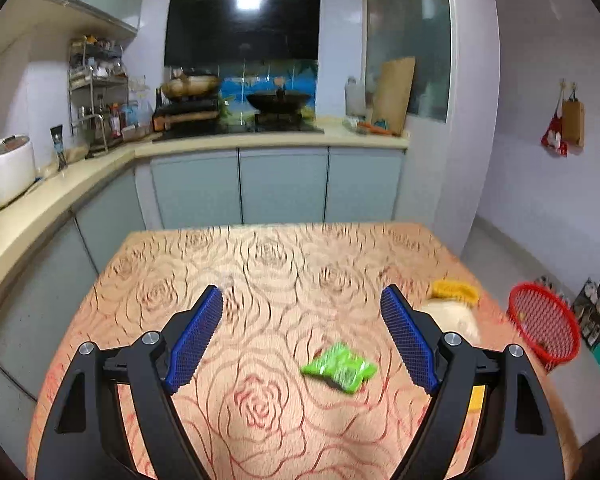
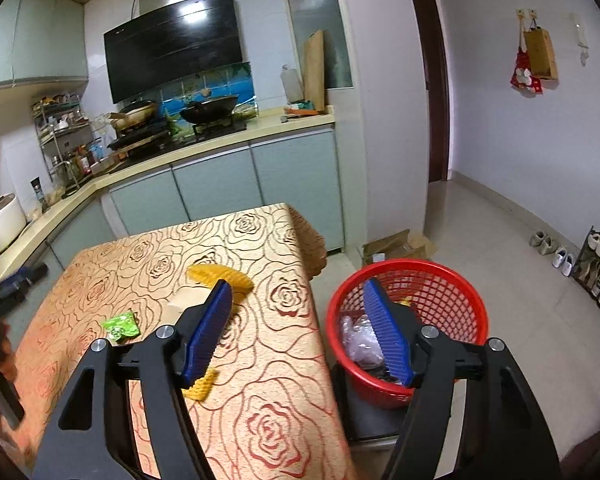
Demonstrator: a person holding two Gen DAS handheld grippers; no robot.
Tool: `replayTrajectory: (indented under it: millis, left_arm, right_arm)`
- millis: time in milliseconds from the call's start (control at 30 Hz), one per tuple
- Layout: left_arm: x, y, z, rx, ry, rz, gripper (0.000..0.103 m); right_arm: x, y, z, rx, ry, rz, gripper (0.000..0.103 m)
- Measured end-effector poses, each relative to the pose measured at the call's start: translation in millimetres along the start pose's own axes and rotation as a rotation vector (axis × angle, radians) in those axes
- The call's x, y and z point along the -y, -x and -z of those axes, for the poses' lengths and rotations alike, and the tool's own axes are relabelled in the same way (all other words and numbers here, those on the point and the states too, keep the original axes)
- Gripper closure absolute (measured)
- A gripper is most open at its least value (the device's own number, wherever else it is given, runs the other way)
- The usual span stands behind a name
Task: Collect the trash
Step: 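Move both open grippers back over the table toward the green packet and paper cup, then grasp the green snack packet with the left gripper while the right gripper grasps the KONCI paper cup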
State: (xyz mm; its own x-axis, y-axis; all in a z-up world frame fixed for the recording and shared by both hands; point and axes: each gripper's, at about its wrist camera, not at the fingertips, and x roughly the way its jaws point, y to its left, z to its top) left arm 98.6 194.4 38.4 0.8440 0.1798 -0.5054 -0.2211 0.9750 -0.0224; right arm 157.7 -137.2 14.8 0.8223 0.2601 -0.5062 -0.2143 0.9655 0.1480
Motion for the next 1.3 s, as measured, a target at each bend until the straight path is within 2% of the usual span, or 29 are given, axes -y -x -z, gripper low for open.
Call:
replayTrajectory:
  millis: [367, 700, 933, 1000, 1167, 1300]
  left_arm:
    - [8.6, -51.0, 44.4, -0.153, -0.047, 0.085, 0.024]
    - [10.9, -94.8, 48.5, -0.231, -0.047, 0.094, 0.024]
    - [20.0, -113.9, 51.0, -0.272, -0.095, 0.101, 0.025]
    - [22.5, -117.7, 53.6, -0.291, -0.112, 0.101, 0.030]
    - [20.5, -125.5, 54.3, -0.327, -0.106, 0.103, 0.055]
    - [22.5, -125.9, 54.8, -0.327, -0.119, 0.098, 0.066]
  right_arm:
    - [-15.6, -6.9, 3.3, -0.024, 0.028, -0.016, 0.037]
    - [-18.2, -14.8, 3.2, -0.040, 0.034, -0.006, 0.036]
    - [-19.0, -21.3, 1.7, -0.048, 0.030, -0.003, 0.036]
    - [-19.1, -23.6, 1.8, -0.051, 0.033, -0.003, 0.036]
    - [-21.6, -28.3, 4.0, -0.060, 0.037, -0.008, 0.036]
    - [-24.9, -33.6, 5.8, -0.076, 0.042, -0.019, 0.036]
